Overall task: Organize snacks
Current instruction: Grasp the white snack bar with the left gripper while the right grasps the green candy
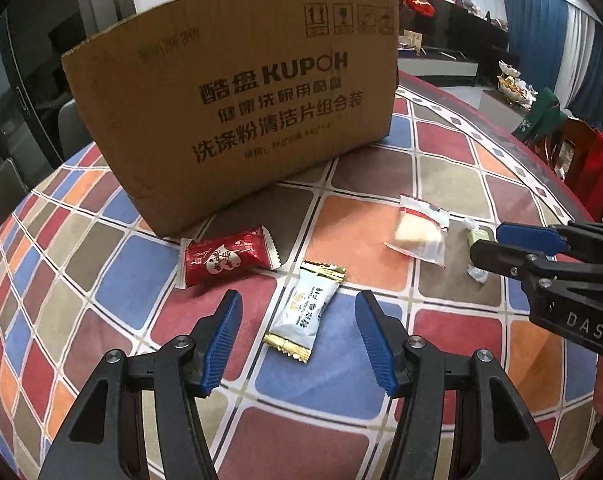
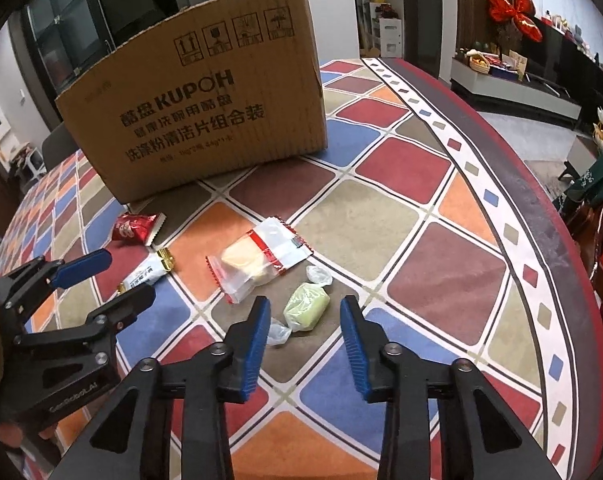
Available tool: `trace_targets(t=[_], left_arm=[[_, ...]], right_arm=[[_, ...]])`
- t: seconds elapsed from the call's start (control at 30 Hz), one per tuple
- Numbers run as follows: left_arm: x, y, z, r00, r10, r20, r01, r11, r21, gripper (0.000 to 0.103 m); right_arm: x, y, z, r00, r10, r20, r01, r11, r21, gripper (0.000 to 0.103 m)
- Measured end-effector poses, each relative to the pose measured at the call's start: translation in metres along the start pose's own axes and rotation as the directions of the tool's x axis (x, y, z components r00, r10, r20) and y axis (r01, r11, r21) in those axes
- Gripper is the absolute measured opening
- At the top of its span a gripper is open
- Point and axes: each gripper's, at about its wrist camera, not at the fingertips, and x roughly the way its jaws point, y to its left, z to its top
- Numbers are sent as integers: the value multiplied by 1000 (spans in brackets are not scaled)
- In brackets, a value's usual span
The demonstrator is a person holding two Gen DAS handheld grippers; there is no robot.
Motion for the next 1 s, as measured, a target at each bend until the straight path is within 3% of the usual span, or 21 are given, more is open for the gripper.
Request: trace_targets(t=[0.2, 0.33, 0.7, 1.0], left_arm=[[10, 5, 0, 998, -53, -31, 51, 997, -62, 41], [9, 4, 0, 997, -68, -28, 66, 996, -66, 23], [-22, -6, 1, 996, -85, 10, 86, 992, -97, 20], [-69, -10, 8, 993, -63, 103, 75, 991, -114, 20]], right_arm=[[7, 0, 1, 1000, -1, -15, 1, 1000, 2, 28], [8, -1, 1, 1000, 9, -15, -9, 1000, 1, 26], [-9, 6, -3, 999, 48, 14, -48, 999, -27, 25], [-39, 17, 2, 992, 105, 77, -100, 993, -68, 25]])
